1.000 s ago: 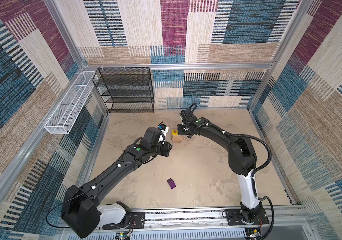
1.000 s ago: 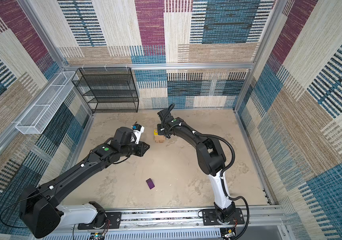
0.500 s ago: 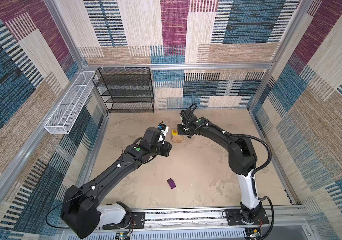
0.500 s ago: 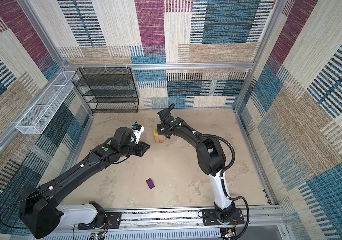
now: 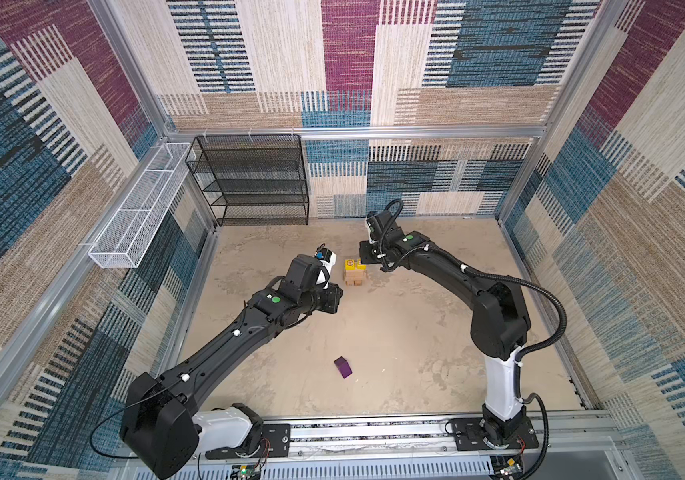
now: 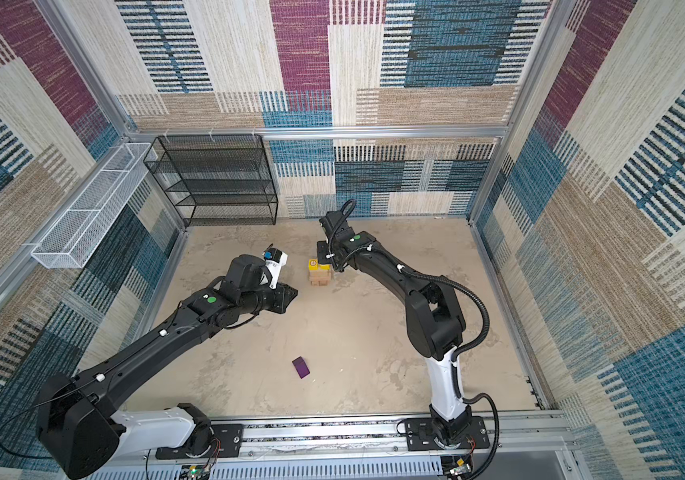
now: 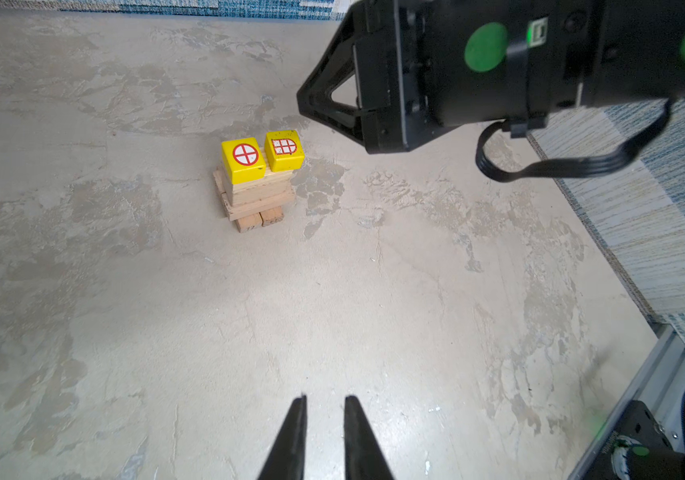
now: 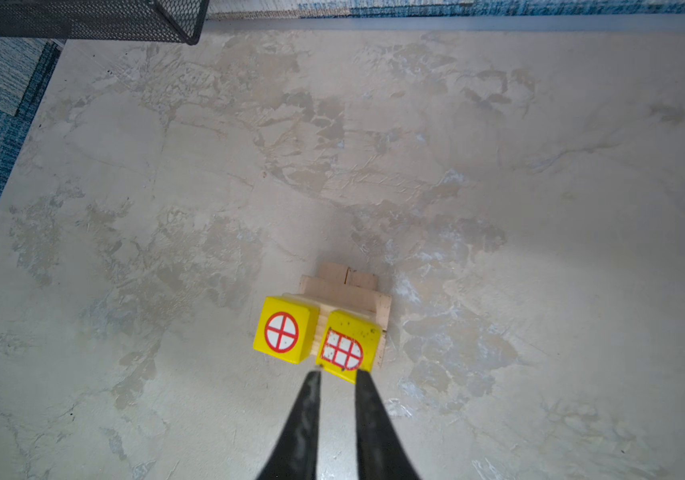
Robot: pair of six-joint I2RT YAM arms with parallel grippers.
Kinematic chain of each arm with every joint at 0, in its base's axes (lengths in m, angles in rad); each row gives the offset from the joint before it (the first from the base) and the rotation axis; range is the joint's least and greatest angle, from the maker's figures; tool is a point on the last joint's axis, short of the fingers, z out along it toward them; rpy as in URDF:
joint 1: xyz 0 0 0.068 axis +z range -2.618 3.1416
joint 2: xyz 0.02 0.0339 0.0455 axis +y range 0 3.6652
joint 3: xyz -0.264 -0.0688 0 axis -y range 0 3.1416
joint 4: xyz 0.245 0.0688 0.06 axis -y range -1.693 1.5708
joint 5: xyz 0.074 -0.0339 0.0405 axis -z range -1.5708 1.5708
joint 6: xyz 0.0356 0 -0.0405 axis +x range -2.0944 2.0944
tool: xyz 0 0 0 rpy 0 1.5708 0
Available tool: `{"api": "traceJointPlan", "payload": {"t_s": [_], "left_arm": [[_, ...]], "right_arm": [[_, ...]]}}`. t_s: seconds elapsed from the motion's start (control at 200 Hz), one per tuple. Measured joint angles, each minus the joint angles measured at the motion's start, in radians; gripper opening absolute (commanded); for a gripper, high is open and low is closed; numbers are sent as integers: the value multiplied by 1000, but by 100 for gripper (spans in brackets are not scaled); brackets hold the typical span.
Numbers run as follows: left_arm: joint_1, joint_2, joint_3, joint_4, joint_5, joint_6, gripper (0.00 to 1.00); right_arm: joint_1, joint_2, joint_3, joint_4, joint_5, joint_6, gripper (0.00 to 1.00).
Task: Build the wood block tower
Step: 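Open the right gripper and release the yellow window cube on the stack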
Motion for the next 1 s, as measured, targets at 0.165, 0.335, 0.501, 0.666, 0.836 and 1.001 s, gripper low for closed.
{"api": "traceJointPlan", "payload": {"t_s": [0.165,0.335,0.501,0.666,0.836,1.001], "left_arm": [[0,0,0,0,-17,2,20],[0,1,0,0,-18,2,19],[0,1,0,0,-18,2,19],[0,1,0,0,-18,2,19],[0,1,1,0,-18,2,19],[0,1,1,0,-18,2,19]], "right_arm": [[-35,-4,-60,11,3,-8,0],[-52,-4,-92,18,-17,-14,0],[-53,15,-92,49,-54,-18,0],[-55,39,-84,51,-77,-18,0],[-55,50,-74,55,-100,-18,0],[-55,61,-65,54,-117,-18,0]]}}
